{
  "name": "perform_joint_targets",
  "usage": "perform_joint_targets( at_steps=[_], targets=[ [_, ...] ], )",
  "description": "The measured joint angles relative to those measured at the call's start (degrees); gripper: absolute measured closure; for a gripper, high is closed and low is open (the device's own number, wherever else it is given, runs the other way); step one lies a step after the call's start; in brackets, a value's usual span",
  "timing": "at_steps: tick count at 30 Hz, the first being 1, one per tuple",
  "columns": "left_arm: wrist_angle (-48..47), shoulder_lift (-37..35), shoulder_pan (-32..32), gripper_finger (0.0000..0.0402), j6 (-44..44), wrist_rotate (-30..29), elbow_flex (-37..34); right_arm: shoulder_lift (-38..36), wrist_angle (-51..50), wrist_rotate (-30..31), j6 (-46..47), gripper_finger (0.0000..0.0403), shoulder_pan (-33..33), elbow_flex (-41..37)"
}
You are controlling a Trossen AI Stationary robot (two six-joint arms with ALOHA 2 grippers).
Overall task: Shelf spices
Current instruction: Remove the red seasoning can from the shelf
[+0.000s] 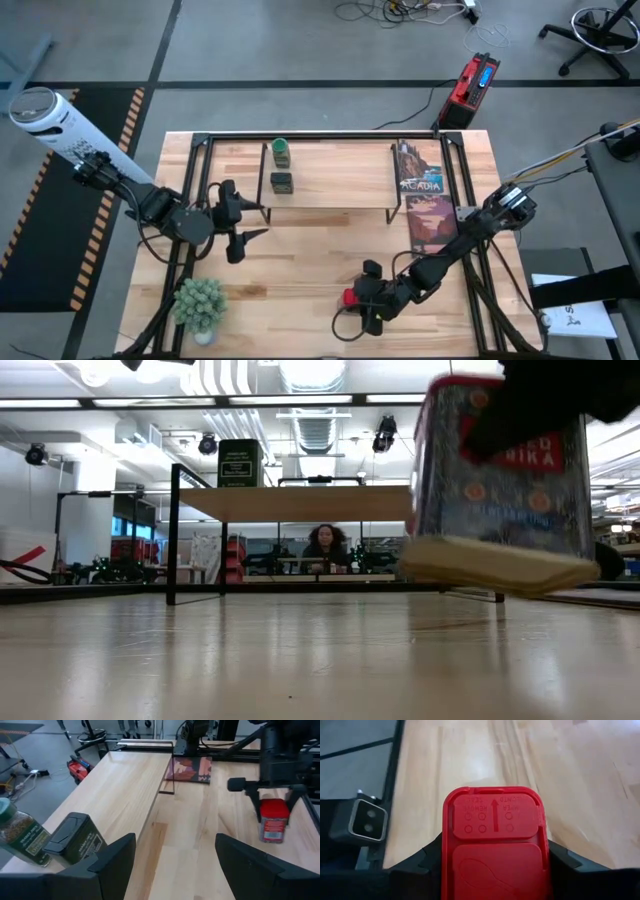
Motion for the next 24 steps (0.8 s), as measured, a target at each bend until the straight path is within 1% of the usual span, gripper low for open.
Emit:
perform_joint_targets(
  at_steps=[6, 10, 13, 17, 20, 24],
  targets=[
    [-0.02, -0.02, 0.00, 0.0138, 0.02, -0.70, 0.02, 3.87, -0.98, -1.68, -2.59, 0.0208, -0.02, 3.55],
    [-0.01, 0.00, 0.00, 0.0138, -0.01, -0.71, 0.02, 6.58, -6.73, -1.56, -3.88, 0.0208, -0.12, 7.33],
    [-0.01, 0.00, 0.00, 0.0138, -0.01, -0.70, 0.02, 7.45, -9.10, -1.39, -4.83, 0.0208, -0.17, 9.22],
    [-0.01, 0.00, 0.00, 0.0138, 0.00, -0.70, 0.02, 7.48, -9.16, -1.07, -5.11, 0.0206, -0.41, 9.86],
    [-0.02, 0.00, 0.00, 0.0138, -0.02, -0.70, 0.02, 7.50, -9.39, -1.09, -5.09, 0.0194, -0.48, 9.77],
    [0.00, 0.00, 0.00, 0.0138, -0.04, -0.67, 0.02, 7.50, -9.19, -1.07, -4.80, 0.0167, -0.55, 9.77]
  ],
)
